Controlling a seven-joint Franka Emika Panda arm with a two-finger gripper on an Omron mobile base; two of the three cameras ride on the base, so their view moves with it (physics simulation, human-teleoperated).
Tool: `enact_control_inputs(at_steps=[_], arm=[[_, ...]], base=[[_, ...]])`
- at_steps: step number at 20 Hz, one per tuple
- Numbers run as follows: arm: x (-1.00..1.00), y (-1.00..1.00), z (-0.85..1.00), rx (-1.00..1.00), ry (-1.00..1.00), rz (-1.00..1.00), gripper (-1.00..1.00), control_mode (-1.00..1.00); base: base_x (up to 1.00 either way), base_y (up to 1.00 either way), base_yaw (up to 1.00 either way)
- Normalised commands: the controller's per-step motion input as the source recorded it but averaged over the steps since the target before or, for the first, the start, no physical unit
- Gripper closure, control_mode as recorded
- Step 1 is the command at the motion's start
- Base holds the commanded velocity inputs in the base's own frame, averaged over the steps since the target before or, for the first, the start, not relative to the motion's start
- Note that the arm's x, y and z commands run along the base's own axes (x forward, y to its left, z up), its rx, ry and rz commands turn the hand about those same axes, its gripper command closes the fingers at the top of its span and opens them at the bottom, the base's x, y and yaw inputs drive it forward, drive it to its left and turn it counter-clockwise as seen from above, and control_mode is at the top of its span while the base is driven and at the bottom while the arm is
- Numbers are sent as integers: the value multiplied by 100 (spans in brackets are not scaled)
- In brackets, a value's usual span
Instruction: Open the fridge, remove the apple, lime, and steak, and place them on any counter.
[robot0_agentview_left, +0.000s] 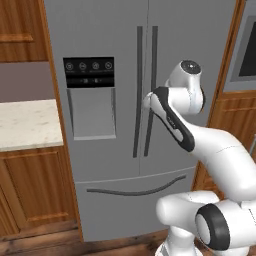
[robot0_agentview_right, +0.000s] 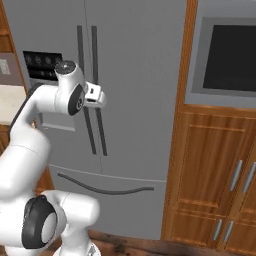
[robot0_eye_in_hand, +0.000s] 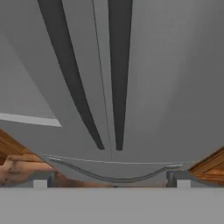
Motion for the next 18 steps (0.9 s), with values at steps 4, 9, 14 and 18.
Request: enact_control_inputs(at_steps=[4,9,14,18], arm=[[74,0,0,0,0,-1,-100,-100],[78,0,-6,0,0,-1,-100,-100],[65,-7,-8,0,-9,-3,-100,-100],[33,-7,-14,0,-16,-3,-100,-100]], base=[[0,0,0],[0,0,0],[0,0,0],[0,0,0]])
